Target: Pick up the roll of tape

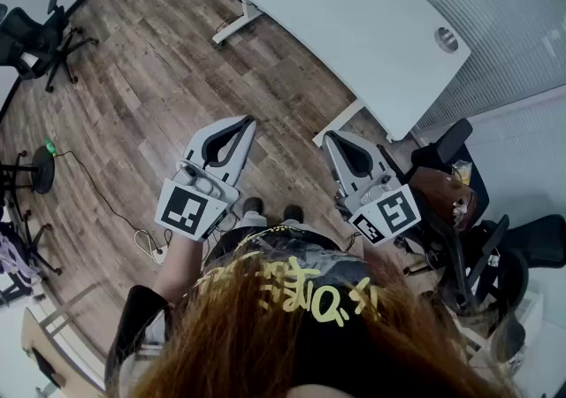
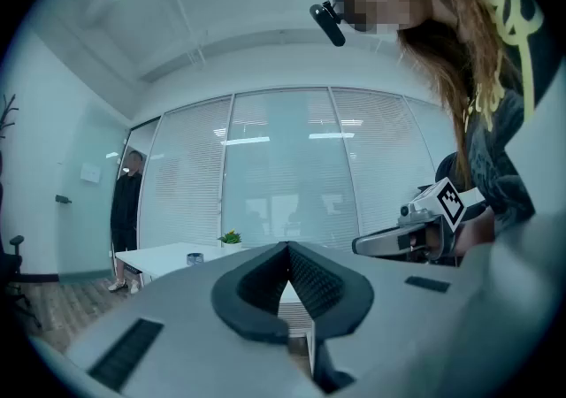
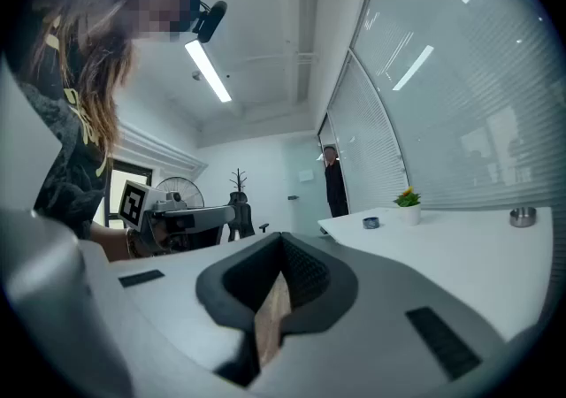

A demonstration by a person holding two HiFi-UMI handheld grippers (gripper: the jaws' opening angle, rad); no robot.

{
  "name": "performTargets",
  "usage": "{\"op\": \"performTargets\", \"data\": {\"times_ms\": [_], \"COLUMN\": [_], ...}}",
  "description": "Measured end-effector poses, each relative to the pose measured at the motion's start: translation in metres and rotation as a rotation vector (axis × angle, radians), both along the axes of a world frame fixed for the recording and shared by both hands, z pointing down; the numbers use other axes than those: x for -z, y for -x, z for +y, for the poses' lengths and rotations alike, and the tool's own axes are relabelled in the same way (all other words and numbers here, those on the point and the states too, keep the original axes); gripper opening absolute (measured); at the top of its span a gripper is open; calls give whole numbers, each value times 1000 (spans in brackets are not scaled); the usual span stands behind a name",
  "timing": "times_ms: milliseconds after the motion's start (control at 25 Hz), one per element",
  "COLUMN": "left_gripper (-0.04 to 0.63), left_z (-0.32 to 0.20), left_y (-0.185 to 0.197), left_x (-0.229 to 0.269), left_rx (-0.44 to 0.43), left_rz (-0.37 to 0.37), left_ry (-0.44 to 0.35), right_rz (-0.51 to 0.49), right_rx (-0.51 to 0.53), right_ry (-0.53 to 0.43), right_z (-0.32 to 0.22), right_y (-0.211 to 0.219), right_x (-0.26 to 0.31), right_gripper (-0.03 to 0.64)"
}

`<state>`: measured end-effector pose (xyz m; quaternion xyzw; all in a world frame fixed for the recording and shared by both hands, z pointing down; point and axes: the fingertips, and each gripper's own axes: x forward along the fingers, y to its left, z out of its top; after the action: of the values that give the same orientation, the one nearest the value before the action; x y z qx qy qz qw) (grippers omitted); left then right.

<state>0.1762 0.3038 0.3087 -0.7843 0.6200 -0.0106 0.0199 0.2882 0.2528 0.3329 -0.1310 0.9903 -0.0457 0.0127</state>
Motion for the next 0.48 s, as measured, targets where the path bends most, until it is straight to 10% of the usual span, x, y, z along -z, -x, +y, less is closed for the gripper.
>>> {"op": "performTargets", "data": {"times_ms": [480], "left_gripper": [-9], "left_z": [3], "left_y": [5], "left_x": [2], "left_rx": [-2], "left_rz": [3], "left_ry": [-2], "right_rz": [-1], "right_rx": [-4], "right_ry": [-10], "right_z": [3], "right_y": [4], "right_x": [5], "right_gripper": [3]}}
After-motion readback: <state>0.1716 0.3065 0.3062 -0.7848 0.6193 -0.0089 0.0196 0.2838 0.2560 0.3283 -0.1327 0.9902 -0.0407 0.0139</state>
